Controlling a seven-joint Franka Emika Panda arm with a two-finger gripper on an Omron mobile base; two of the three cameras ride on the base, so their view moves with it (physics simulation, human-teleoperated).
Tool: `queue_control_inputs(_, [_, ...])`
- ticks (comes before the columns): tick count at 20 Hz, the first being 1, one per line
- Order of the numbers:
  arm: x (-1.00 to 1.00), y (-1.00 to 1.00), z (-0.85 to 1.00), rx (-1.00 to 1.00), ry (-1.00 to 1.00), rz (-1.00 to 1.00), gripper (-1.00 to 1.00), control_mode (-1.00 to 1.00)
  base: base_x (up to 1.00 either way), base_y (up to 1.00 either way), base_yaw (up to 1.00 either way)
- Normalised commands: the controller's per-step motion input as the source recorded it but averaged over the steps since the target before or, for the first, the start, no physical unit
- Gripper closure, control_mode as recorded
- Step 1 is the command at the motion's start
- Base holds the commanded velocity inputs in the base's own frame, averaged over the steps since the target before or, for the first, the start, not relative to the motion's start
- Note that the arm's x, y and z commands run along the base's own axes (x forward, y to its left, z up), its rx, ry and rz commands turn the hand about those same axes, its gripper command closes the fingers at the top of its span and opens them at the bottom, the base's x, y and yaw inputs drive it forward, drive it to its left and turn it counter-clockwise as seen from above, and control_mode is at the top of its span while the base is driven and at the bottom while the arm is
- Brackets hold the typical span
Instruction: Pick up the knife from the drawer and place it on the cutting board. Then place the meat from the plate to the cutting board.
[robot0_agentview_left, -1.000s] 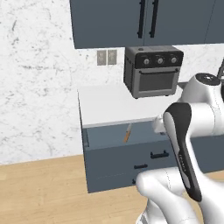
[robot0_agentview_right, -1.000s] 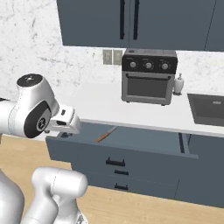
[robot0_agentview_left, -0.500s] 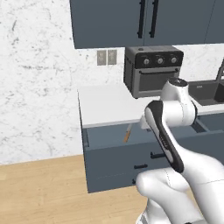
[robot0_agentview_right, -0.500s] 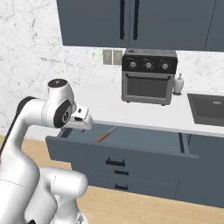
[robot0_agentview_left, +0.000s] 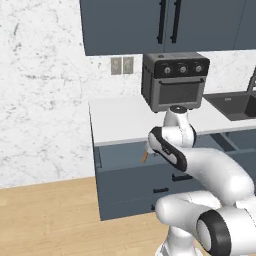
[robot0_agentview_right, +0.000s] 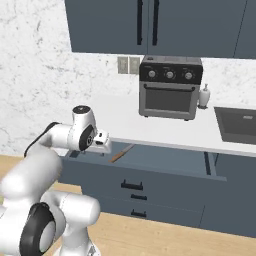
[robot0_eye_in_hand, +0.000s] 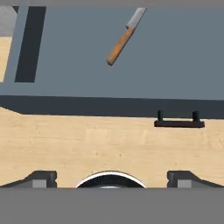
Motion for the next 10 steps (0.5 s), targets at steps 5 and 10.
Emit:
queue_control_inputs(5, [0.96,0.00,-0.34,0.00,0.00,0.00,-1.00,-1.00,0.00,0.00,0.00])
queue_control_inputs(10, [0.75,0.00,-0.31,0.00,0.04,0.00,-1.00,-1.00,0.00,0.00,0.00])
